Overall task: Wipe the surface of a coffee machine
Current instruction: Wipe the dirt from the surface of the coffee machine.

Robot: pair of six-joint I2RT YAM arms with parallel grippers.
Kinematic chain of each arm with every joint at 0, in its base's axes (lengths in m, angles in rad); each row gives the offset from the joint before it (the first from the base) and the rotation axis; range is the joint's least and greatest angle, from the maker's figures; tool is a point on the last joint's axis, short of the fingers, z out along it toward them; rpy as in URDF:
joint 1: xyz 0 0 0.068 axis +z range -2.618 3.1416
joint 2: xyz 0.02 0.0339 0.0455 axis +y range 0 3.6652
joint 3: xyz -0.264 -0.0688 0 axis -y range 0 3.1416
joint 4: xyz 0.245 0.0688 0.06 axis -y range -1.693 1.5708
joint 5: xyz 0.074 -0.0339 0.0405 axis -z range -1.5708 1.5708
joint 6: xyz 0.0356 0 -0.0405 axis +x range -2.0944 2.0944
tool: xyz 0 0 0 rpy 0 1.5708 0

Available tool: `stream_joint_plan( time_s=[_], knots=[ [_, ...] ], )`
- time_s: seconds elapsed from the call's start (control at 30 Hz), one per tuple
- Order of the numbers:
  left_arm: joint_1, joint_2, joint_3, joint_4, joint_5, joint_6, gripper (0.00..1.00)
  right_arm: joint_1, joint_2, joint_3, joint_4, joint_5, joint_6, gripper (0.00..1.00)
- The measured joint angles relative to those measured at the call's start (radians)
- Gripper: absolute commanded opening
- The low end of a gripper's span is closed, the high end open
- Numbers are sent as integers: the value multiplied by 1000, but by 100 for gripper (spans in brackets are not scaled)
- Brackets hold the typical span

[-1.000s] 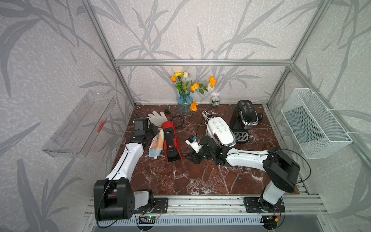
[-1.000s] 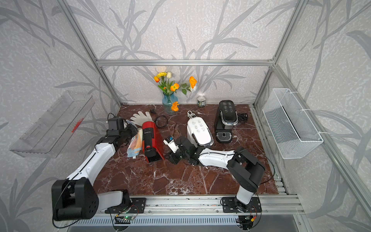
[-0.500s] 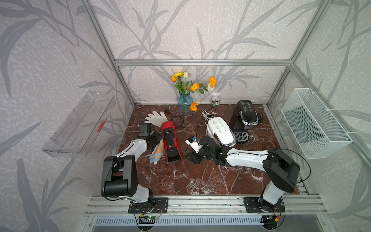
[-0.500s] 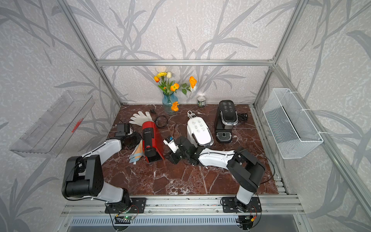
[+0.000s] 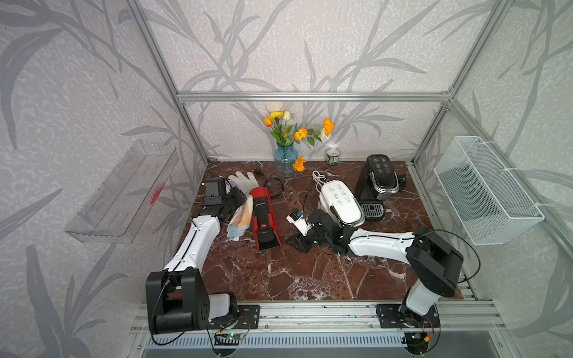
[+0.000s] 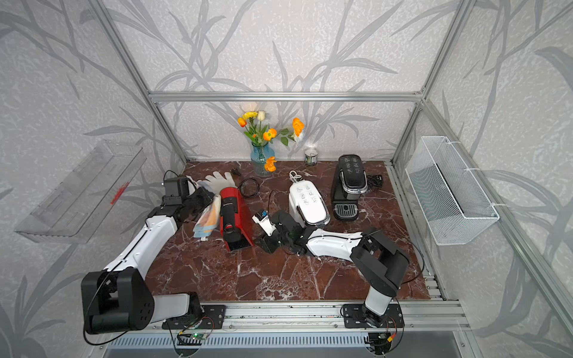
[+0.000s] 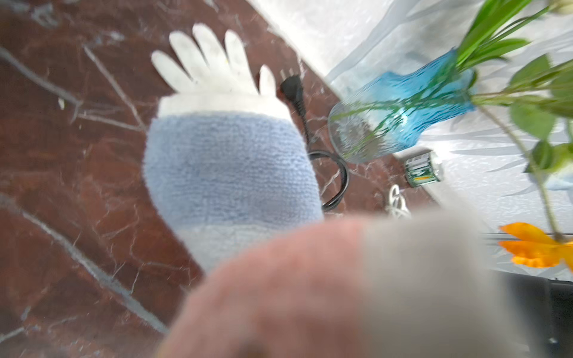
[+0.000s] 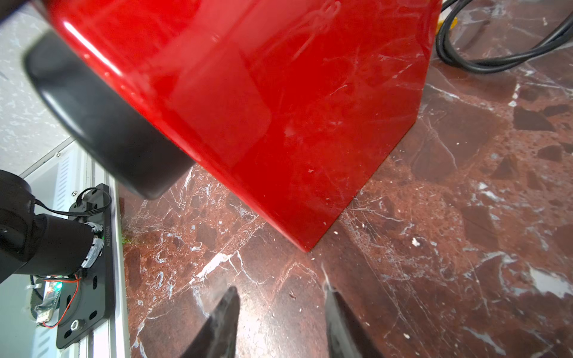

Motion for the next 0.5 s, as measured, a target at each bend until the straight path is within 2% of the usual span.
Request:
stream_joint_plan(
  time_s=[0.13, 0.27, 0.5],
  knots=[
    [9, 51, 48, 37, 10, 51, 0, 0, 0, 0, 0, 0, 0, 46],
    [32, 186, 132, 76, 71, 101, 0, 0, 0, 0, 0, 0, 0, 46],
    [53, 499, 496, 9, 310, 264, 0, 2, 0, 0, 0, 0, 0, 46]
  ],
)
